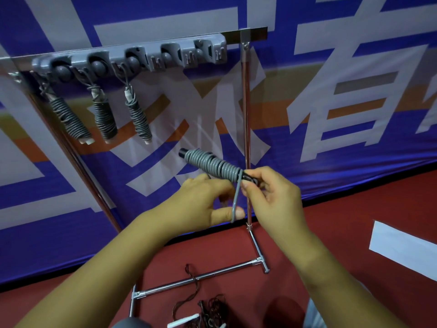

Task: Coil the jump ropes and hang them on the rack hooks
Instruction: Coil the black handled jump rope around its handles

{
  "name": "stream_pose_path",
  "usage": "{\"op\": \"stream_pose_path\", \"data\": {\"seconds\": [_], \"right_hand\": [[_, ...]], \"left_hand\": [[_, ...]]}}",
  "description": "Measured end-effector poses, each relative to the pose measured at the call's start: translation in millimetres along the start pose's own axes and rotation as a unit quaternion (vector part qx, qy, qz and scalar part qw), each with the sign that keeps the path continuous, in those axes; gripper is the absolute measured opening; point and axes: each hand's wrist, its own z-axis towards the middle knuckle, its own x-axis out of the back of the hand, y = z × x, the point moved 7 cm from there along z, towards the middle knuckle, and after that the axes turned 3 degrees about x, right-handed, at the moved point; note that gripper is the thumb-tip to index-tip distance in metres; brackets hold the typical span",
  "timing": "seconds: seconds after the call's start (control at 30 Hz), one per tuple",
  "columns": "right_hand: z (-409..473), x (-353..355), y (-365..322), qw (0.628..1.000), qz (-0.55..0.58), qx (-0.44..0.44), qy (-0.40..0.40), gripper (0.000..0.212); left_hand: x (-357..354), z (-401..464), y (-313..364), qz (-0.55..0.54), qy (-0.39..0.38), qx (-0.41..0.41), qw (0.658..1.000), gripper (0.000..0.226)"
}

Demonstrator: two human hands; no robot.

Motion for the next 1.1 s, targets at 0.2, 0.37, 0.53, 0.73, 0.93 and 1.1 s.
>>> {"op": "stream_pose_path", "data": {"seconds": [0.2, 0.37, 0.53, 0.73, 0.93, 1.1], "right_hand": [[6, 13, 9, 0.988, 0.102, -0.086, 0.074, 0.021], [17, 19, 21, 0.913, 0.318, -0.223, 0.127, 0.017], [12, 12, 28, 0.854, 0.398, -0.308, 0.130, 0.014], [10, 1, 16, 0.822, 0.455, -0.327, 0.103, 0.012], [11, 4, 9, 0.836, 0.436, -0.318, 0.099, 0.009], [11, 3, 1, 0.839, 0.442, -0.303, 0.091, 0.012]], "left_hand": [[-6, -3, 1, -0.128, 0.096, 0.025, 0.987, 0.048], [-12, -17, 8, -0.164, 0.223, -0.012, 0.961, 0.029], [1, -34, -5, -0.036, 0.336, -0.033, 0.940, 0.029], [-8, -24, -15, -0.382, 0.259, 0.193, 0.866, 0.056], [-6, -22, -2, -0.399, 0.255, 0.187, 0.861, 0.039], [-4, -18, -10, -0.586, 0.272, 0.147, 0.749, 0.042]]}}
